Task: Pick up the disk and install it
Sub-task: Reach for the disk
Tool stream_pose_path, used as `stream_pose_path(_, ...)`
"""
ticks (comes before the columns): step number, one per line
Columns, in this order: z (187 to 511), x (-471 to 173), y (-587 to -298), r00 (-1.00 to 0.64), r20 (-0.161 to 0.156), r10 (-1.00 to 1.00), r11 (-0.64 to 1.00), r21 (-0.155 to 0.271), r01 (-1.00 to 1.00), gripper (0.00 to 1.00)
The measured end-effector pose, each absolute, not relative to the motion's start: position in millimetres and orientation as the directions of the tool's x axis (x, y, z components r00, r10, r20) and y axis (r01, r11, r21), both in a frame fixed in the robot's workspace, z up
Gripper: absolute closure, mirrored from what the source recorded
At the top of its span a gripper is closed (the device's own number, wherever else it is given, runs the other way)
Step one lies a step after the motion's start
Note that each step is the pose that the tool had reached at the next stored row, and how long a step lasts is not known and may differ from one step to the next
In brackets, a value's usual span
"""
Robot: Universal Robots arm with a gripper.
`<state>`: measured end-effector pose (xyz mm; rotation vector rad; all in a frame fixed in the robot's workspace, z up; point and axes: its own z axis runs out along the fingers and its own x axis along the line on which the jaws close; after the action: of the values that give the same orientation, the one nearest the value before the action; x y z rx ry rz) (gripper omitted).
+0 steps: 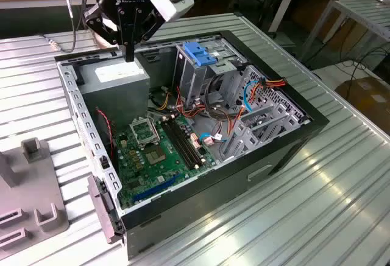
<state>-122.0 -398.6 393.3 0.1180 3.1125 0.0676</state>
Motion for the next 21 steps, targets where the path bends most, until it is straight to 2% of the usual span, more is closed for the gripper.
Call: stream_pose_path(21, 393.3, -128.3, -398.6, -0.997, -0.024, 0.076, 0.996, 0.044, 0.075, 0.90)
